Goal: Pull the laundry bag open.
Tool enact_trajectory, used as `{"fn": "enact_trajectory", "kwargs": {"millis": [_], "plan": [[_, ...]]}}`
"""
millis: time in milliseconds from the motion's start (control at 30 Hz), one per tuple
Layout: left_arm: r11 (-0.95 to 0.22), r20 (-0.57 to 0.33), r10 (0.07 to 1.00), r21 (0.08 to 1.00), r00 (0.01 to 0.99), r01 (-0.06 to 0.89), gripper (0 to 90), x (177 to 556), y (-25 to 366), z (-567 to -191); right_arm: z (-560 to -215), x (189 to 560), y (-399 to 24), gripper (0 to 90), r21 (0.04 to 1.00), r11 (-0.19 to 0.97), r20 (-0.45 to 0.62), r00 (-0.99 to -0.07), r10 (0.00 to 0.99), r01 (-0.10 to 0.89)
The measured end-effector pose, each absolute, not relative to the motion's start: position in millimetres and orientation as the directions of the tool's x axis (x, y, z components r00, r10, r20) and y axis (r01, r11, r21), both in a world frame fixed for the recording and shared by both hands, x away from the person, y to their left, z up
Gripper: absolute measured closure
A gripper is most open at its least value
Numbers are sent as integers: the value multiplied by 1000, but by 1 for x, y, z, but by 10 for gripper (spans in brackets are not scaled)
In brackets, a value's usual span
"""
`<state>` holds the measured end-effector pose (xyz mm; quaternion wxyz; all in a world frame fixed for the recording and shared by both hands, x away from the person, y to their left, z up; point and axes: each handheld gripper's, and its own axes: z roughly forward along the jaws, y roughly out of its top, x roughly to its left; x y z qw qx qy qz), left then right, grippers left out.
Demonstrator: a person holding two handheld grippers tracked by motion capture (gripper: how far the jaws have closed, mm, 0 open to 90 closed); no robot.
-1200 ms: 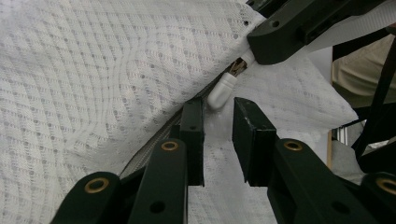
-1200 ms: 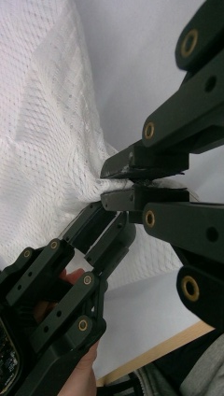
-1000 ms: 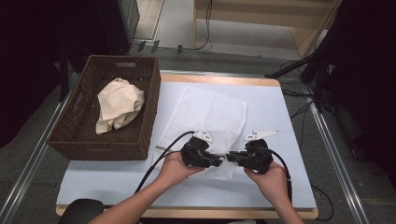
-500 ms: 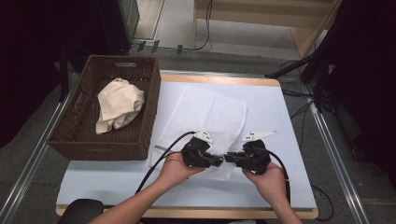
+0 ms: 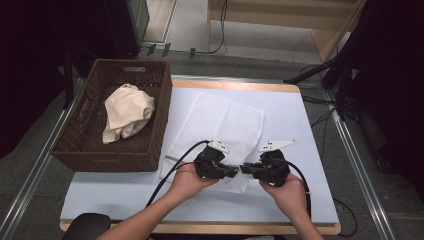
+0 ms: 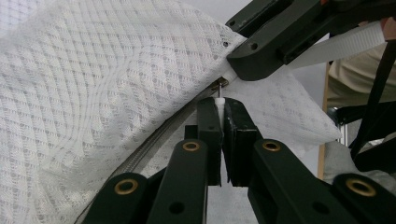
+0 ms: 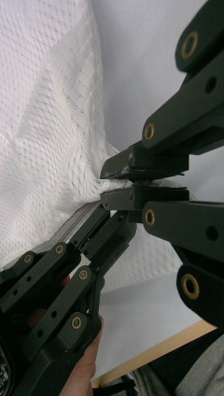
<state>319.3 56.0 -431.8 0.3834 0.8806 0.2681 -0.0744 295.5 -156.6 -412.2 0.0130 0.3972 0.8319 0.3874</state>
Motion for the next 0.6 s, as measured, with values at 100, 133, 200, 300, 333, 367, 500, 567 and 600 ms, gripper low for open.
{"fn": "enact_trajectory", "kwargs": {"millis": [100,133,200,300,333,367,500,567,600], "plan": [[-563,-350,414,627,840,538,874,322,58,-432,-412,296,-157,855,654,380,288,-679,675,655],[-562,-348,415,629,840,538,874,322,58,-432,-412,296,-158,855,656,379,289,-681,673,653],[-567,-336,421,627,842,534,874,322,58,-431,-412,296,-158,856,658,377,289,-681,673,652],[-561,-336,459,608,822,562,875,327,64,-433,-410,297,-163,859,658,374,271,-668,693,654],[-554,-342,466,606,816,570,874,329,67,-433,-409,299,-169,859,662,353,283,-656,700,662],[-553,-346,464,606,815,572,874,331,69,-433,-409,300,-174,859,661,337,294,-645,705,670],[-549,-357,450,612,819,569,873,330,68,-431,-413,303,-181,857,654,325,302,-629,717,684],[-557,-359,447,605,819,569,873,328,67,-432,-416,304,-179,856,644,334,294,-626,723,688],[-561,-355,446,604,821,566,873,328,67,-432,-417,305,-179,856,639,337,295,-626,722,691]]}}
